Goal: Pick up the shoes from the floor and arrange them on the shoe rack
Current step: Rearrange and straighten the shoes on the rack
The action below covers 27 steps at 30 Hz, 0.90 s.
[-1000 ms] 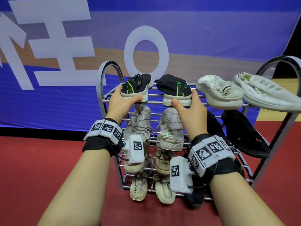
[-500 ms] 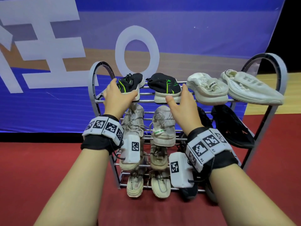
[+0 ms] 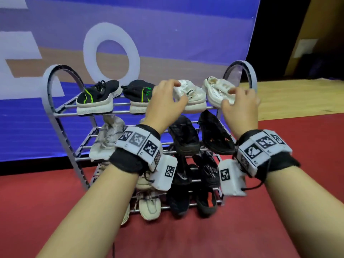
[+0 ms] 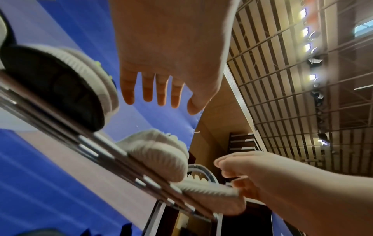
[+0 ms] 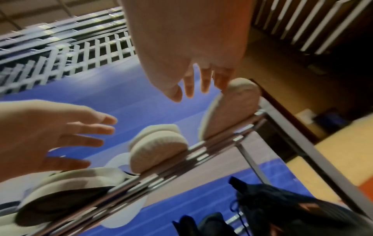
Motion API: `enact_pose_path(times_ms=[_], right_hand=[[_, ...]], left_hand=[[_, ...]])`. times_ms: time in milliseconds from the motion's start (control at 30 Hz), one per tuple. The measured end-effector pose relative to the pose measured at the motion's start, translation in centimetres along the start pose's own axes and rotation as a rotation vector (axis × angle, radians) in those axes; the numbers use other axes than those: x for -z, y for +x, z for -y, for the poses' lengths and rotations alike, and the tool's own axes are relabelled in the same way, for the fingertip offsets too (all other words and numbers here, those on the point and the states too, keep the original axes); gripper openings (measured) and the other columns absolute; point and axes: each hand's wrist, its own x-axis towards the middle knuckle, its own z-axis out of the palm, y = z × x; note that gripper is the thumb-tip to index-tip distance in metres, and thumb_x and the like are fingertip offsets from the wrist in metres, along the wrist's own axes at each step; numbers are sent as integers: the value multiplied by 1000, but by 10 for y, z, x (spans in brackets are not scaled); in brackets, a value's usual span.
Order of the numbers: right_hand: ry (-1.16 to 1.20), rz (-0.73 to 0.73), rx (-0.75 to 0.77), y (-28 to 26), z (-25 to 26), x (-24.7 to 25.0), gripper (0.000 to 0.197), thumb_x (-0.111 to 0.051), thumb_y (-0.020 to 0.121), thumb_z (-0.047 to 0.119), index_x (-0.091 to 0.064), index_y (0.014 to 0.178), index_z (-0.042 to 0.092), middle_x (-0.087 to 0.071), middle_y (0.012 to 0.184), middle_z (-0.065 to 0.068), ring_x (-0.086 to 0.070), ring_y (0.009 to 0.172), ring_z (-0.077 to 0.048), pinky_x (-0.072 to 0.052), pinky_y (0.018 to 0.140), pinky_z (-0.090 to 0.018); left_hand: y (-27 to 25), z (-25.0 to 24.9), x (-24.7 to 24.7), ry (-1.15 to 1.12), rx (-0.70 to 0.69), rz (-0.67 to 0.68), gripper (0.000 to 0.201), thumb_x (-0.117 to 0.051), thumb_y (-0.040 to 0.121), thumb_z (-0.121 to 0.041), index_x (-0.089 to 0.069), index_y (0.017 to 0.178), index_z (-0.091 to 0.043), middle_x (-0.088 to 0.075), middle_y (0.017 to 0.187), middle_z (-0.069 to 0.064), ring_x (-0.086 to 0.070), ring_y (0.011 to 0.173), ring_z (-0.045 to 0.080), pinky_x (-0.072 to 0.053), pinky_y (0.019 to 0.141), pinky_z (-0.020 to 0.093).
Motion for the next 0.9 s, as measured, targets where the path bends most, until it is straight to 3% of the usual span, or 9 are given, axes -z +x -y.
enact_pose_path(times_ms=[100,200,300,367,467,567,700,800,900], right_hand=[[-15,-85,-161,1,-16,1,44,-52,90,26,-46,131,12,-37,137,-16,-32,126,-36,-33,100,-42],[189,-35,-330,7,-26,-1,56,-54,89,31,-35,137,7,-34,139,-20,-33,127,-38,-31,104,-40],[575,47,-558,15,-31,-10,59,-54,87,34,-31,133,4,-50,127,-17,-51,117,-37,-43,101,-47],[740,52,-629,17,-28,-15,56,-53,85,31,-32,129,3,-56,119,-16,-59,107,-37,-49,95,-50],[964,-14,-646,22,-25,-17,43,-47,88,12,-38,129,1,-58,120,-18,-64,94,-29,-58,70,-37],[1205,-80,-646,24,-24,-11,40,-42,91,-1,-41,131,0,-55,123,-16,-62,101,-27,-57,53,-21],[1326,-120,-559,18,-17,9,37,-40,90,-4,-46,126,-1,-55,120,-17,-61,97,-25,-58,60,-23],[1392,-76,-529,10,-10,25,35,-40,92,-3,-48,126,-1,-56,122,-19,-60,105,-31,-59,71,-30],[1493,-12,-447,3,1,38,39,-37,94,-1,-47,132,2,-56,127,-19,-61,104,-28,-59,81,-38]], left_hand=[[-4,2,-17,24,-9,58,46,-57,87,-25,-49,130,-11,-50,134,4,-41,127,22,-31,102,29],[-5,5,-30,-16,4,72,53,-59,87,-26,-44,135,-10,-46,139,4,-41,129,19,-30,101,23],[-3,7,-41,-66,55,43,47,-59,88,-25,-47,131,-8,-46,135,6,-44,124,18,-27,88,13],[-1,8,-46,-94,63,1,41,-60,87,-22,-52,124,-7,-49,129,7,-47,118,17,-26,83,9],[0,8,-49,-132,79,-19,34,-62,85,-20,-55,116,-6,-51,122,8,-48,108,15,-28,80,10],[0,7,-47,-144,77,-7,33,-62,85,-20,-56,114,-6,-51,120,8,-46,102,11,-29,81,10],[-3,4,-39,-112,84,76,40,-58,88,-17,-51,126,-6,-48,128,10,-48,116,18,-30,89,12],[-4,-7,-24,-184,122,72,46,-57,90,-20,-46,133,-9,-47,135,8,-48,122,20,-36,102,25],[-2,-20,2,-299,192,16,48,-54,93,-25,-41,138,-14,-44,141,5,-48,123,19,-37,99,23]])
